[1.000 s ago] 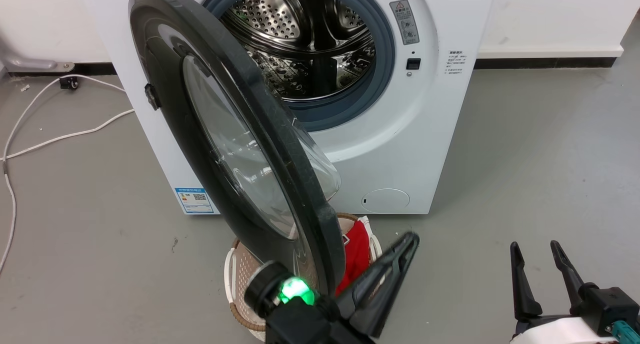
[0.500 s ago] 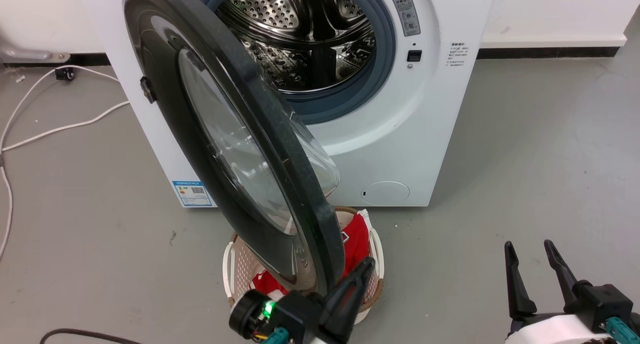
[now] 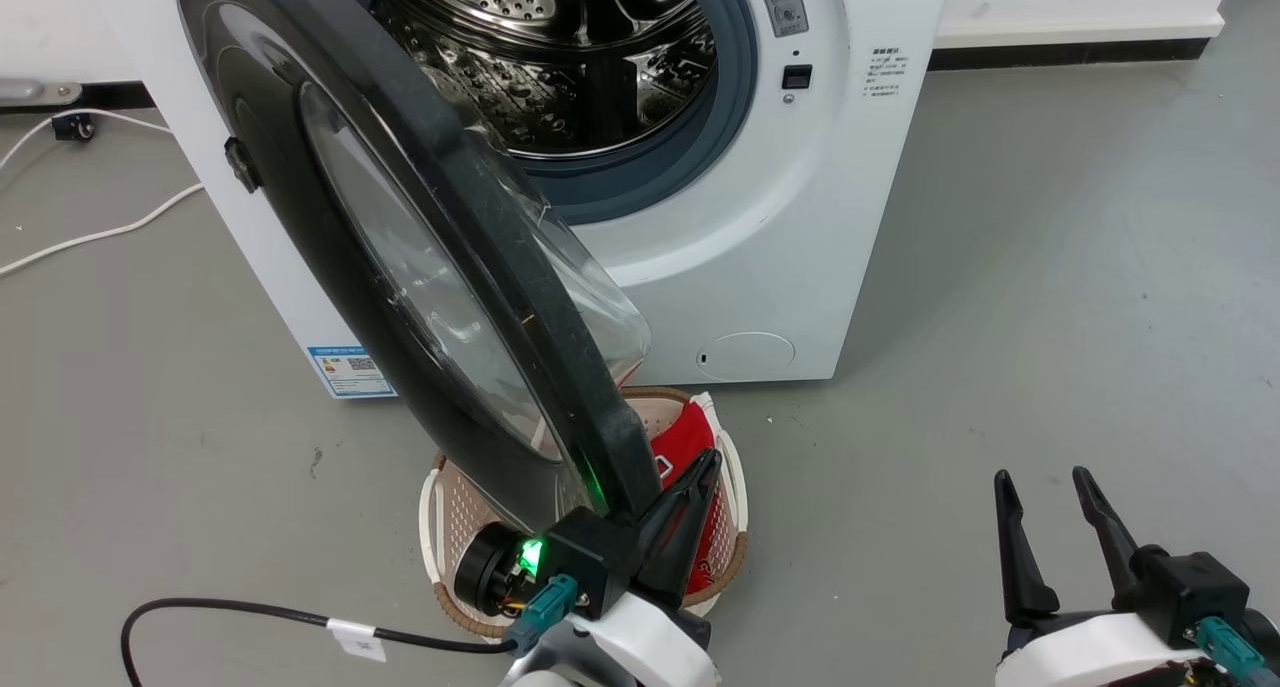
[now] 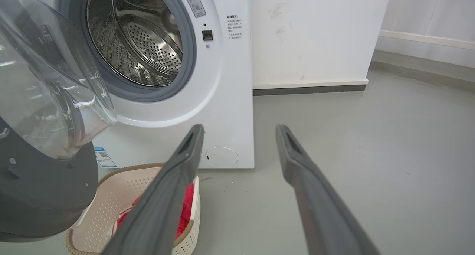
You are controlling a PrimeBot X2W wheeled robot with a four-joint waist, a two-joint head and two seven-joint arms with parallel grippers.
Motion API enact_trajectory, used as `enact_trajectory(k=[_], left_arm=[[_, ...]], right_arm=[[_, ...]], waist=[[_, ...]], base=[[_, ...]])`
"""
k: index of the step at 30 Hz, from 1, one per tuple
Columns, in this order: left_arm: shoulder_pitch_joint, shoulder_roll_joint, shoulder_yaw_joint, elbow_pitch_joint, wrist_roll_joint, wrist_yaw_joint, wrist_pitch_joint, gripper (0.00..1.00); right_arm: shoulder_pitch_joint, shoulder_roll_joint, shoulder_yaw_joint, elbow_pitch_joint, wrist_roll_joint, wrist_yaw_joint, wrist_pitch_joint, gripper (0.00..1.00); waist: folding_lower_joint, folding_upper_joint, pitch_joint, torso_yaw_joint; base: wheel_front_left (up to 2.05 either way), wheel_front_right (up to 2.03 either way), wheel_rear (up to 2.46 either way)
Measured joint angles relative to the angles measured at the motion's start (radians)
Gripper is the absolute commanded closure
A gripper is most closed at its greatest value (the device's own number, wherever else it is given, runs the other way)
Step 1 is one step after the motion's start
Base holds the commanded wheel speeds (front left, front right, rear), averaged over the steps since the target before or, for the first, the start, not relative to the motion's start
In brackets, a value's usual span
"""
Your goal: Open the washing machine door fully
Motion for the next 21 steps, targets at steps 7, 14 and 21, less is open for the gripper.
enact_trajectory(k=[7, 14, 21], left_arm=[[-0.01, -0.005, 0.0, 0.032, 0.0, 0.023, -0.009, 1.0], [0.037, 0.016, 0.004, 0.0, 0.0, 0.052, -0.005, 1.0], [0.109, 0.055, 0.012, -0.073, 0.0, 0.09, 0.014, 1.0]], right_arm=[[-0.003, 0.0, 0.003, 0.017, 0.007, 0.0, -0.004, 0.0], [-0.002, 0.0, 0.006, 0.027, 0.009, 0.0, -0.005, 0.0], [0.008, 0.0, 0.008, 0.029, 0.008, 0.0, -0.004, 0.0]], waist=[[0.0, 0.0, -0.003, 0.003], [0.0, 0.0, -0.022, 0.021], [0.0, 0.0, -0.045, 0.056]], base=[[0.0, 0.0, 0.0], [0.0, 0.0, 0.0], [0.0, 0.0, 0.0]])
